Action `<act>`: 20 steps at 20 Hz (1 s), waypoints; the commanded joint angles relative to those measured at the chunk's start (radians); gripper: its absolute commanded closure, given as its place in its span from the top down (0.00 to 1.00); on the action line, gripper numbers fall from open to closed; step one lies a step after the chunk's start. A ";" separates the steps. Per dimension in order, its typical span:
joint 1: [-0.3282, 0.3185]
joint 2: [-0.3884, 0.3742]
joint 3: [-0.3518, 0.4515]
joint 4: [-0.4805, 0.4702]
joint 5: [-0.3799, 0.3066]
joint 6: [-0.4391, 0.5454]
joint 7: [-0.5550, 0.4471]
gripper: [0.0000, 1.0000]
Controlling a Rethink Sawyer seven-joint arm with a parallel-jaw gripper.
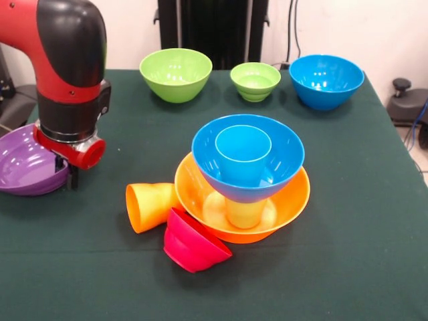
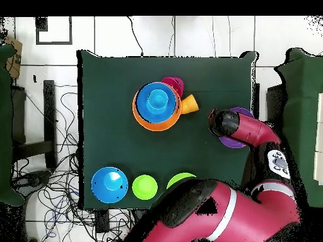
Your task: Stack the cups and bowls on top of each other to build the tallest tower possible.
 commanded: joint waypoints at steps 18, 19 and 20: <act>0.215 -0.264 -0.134 0.245 0.177 0.280 0.284 0.00; 0.228 -0.273 -0.148 0.233 0.179 0.318 0.289 0.00; 0.235 -0.279 -0.154 0.226 0.180 0.339 0.292 0.00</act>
